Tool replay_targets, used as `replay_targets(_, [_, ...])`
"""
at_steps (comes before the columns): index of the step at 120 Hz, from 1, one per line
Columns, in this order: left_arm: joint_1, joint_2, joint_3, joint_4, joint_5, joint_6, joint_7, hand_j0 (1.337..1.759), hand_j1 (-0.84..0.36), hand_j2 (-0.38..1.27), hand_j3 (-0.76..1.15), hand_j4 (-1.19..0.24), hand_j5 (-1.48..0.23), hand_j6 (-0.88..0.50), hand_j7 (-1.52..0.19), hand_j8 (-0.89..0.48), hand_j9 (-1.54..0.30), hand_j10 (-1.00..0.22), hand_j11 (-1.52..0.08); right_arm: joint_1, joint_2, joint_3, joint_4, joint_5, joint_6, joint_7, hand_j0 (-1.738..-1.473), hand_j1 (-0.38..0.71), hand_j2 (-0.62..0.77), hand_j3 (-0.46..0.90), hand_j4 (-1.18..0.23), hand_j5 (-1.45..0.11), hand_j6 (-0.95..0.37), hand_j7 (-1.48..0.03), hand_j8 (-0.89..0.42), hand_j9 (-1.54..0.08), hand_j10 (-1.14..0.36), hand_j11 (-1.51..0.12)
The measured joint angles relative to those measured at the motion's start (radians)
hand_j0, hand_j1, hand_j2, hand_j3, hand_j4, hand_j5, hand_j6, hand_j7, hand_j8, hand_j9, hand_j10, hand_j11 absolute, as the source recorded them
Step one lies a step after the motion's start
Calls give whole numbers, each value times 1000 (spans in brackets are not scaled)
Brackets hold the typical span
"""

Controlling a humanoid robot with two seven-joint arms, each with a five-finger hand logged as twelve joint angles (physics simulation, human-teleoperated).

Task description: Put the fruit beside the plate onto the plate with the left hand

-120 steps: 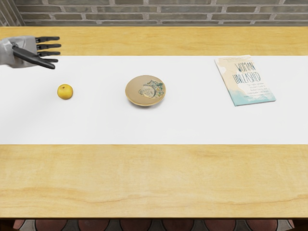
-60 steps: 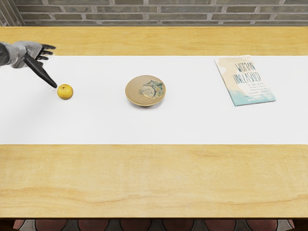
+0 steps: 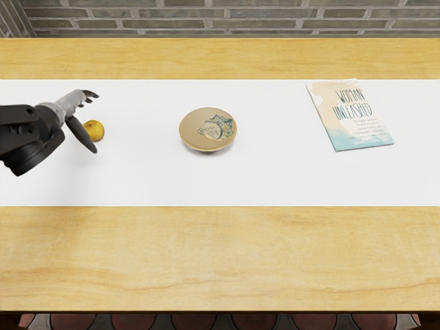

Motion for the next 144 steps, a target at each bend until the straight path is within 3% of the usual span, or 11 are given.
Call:
replay_targets(23, [12, -18, 17, 12, 52, 35, -1, 1658, 52, 51, 0, -250, -324, -251, -324, -251, -324, -250, -324, 0, 0, 0, 0, 0, 0, 0, -1658, -329, -3, 0, -16, -22, -16, -22, -16, -22, -16, -22])
replay_targets(80, [84, -134, 28, 193, 72, 68, -4, 1658, -92, 76, 0, -370, -480, -371, -480, -371, -480, -370, -479, 0, 0, 0, 0, 0, 0, 0, -1658, -329, -4, 0, -17, -22, -16, -22, -16, -22, -16, -22])
replay_targets(130, [106, -171, 28, 213, 72, 68, -4, 1658, -199, 94, 0, -461, -595, -461, -595, -464, -596, -460, -596, 0, 0, 0, 0, 0, 0, 0, -1658, -329, -4, 0, -16, -22, -16, -22, -16, -22, -16, -22])
replay_targets(137, [113, -176, 28, 213, 74, 68, -3, 1664, -211, 94, -24, -475, -599, -476, -599, -414, -608, -471, -608, 0, 0, 0, 0, 0, 0, 0, -1658, -329, -4, 0, -16, -22, -16, -22, -16, -22, -16, -22])
replay_targets(139, [115, -179, 28, 214, 75, 69, -3, 1676, -220, 37, 95, -484, -595, -485, -594, -403, -608, -477, -607, 0, 0, 0, 0, 0, 0, 0, -1658, -329, -4, 0, -16, -22, -16, -22, -16, -22, -17, -22])
replay_targets(144, [116, -181, 29, 214, 75, 69, -2, 1673, -231, -6, 169, -489, -600, -491, -598, -397, -611, -484, -609, 0, 0, 0, 0, 0, 0, 0, -1658, -329, -4, 0, -16, -22, -16, -22, -16, -22, -17, -22])
